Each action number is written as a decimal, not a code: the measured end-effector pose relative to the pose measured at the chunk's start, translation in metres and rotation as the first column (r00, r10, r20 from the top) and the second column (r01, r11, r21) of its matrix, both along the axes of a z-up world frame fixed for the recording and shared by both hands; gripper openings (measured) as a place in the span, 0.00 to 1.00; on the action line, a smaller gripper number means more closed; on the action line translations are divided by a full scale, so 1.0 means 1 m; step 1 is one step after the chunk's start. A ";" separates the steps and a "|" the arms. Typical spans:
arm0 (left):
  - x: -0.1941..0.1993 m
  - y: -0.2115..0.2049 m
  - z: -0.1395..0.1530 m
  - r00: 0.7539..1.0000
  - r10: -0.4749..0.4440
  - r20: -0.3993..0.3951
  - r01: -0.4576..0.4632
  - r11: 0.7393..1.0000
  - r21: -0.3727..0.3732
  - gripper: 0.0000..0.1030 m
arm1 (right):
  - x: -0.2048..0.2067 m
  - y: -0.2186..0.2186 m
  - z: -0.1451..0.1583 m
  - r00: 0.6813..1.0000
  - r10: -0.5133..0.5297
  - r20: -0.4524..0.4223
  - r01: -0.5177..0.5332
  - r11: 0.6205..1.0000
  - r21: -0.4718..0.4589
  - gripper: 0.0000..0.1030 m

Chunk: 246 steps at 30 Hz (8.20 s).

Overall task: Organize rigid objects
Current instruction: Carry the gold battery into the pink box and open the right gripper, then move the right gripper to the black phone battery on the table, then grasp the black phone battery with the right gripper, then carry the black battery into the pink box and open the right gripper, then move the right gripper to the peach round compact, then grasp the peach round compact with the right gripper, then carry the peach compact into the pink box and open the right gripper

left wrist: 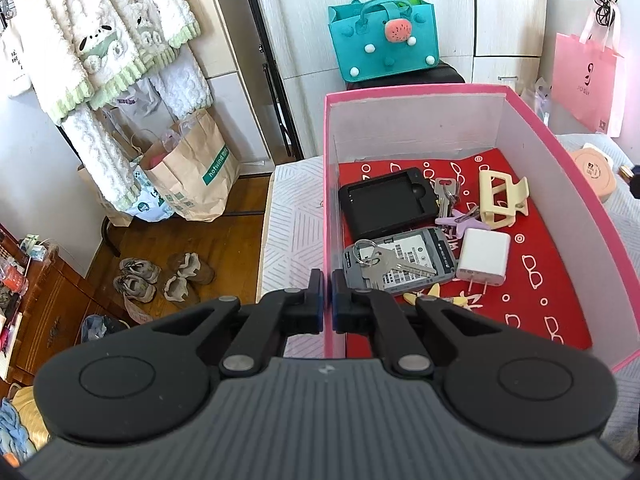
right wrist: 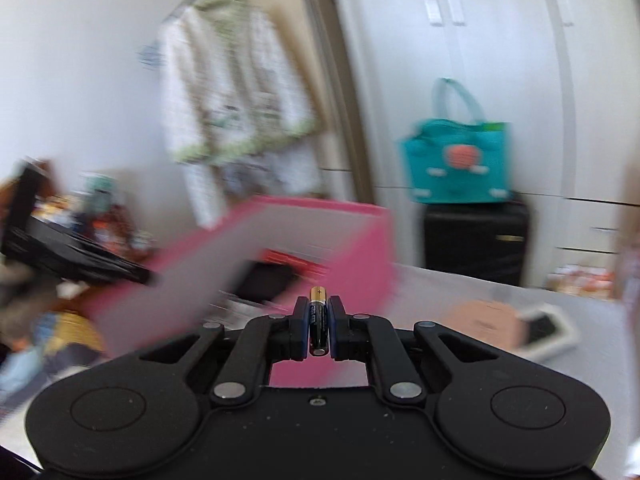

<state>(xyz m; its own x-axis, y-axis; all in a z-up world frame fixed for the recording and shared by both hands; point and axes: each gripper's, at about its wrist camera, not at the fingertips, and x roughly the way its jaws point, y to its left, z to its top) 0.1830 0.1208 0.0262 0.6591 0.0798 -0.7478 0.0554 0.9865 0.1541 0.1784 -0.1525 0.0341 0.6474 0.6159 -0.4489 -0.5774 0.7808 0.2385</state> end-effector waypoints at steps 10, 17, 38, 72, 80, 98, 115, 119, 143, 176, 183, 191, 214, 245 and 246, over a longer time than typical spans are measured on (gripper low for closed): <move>0.001 0.003 -0.001 1.000 0.024 -0.004 -0.024 0.999 -0.029 0.03 | 0.027 0.087 -0.019 0.933 0.248 -0.260 -0.251 0.968 0.020 0.11; -0.001 0.004 -0.002 1.000 0.026 0.000 -0.026 0.999 -0.034 0.03 | 0.025 0.101 -0.017 0.946 0.237 -0.220 -0.273 0.950 -0.153 0.11; -0.001 0.007 -0.001 0.999 0.045 0.012 -0.044 0.997 -0.060 0.04 | 0.039 -0.028 0.002 0.988 -0.141 -0.064 0.128 0.975 -0.182 0.23; -0.003 0.004 -0.005 1.000 0.024 0.008 -0.024 0.999 -0.047 0.05 | 0.073 0.017 -0.092 0.999 -0.033 -0.033 0.018 0.923 -0.385 0.63; -0.005 0.007 -0.005 1.000 0.022 0.018 -0.021 0.998 -0.062 0.05 | 0.062 -0.001 -0.089 0.984 -0.106 -0.141 0.058 0.949 -0.311 0.53; -0.004 0.006 -0.005 0.999 0.033 0.029 -0.030 0.996 -0.082 0.06 | 0.059 0.001 -0.098 0.981 -0.173 -0.089 0.137 0.939 -0.315 0.62; -0.005 0.007 -0.005 1.000 0.005 0.012 -0.004 0.997 -0.082 0.06 | 0.018 0.001 -0.068 0.981 -0.194 0.018 0.188 0.916 -0.354 0.52; -0.007 0.008 -0.001 1.000 -0.023 0.004 0.023 0.997 -0.072 0.06 | 0.006 0.002 -0.038 0.985 -0.162 0.068 0.175 0.928 -0.330 0.52; -0.008 0.024 0.008 0.995 -0.078 -0.059 0.068 0.987 -0.144 0.06 | 0.056 0.147 -0.012 0.771 0.403 -0.493 -0.466 0.885 -0.005 0.52; -0.011 0.022 0.003 0.998 -0.053 -0.034 0.048 0.987 -0.151 0.06 | 0.051 -0.053 -0.016 0.977 -0.151 -0.152 0.121 0.974 -0.192 0.64; -0.010 0.020 0.004 0.998 -0.047 -0.036 0.042 0.989 -0.144 0.06 | 0.060 -0.047 -0.056 0.982 -0.189 -0.023 0.167 0.915 -0.368 0.72; -0.011 0.019 0.003 0.998 -0.054 -0.033 0.049 0.990 -0.133 0.07 | 0.077 -0.039 -0.086 0.987 -0.161 0.020 0.152 0.869 -0.471 0.80; -0.010 0.013 0.004 0.992 -0.114 -0.046 0.110 0.991 -0.076 0.08 | 0.094 -0.024 -0.090 0.982 -0.176 0.060 0.184 0.872 -0.453 0.83; -0.017 0.020 0.004 0.987 -0.162 -0.003 0.161 0.983 -0.091 0.09 | 0.023 0.056 0.033 0.943 0.307 -0.131 -0.313 0.949 -0.028 0.83; -0.017 0.021 0.004 0.987 -0.158 -0.006 0.157 0.982 -0.103 0.09 | 0.023 0.066 0.031 0.930 0.332 -0.157 -0.342 0.939 -0.042 0.83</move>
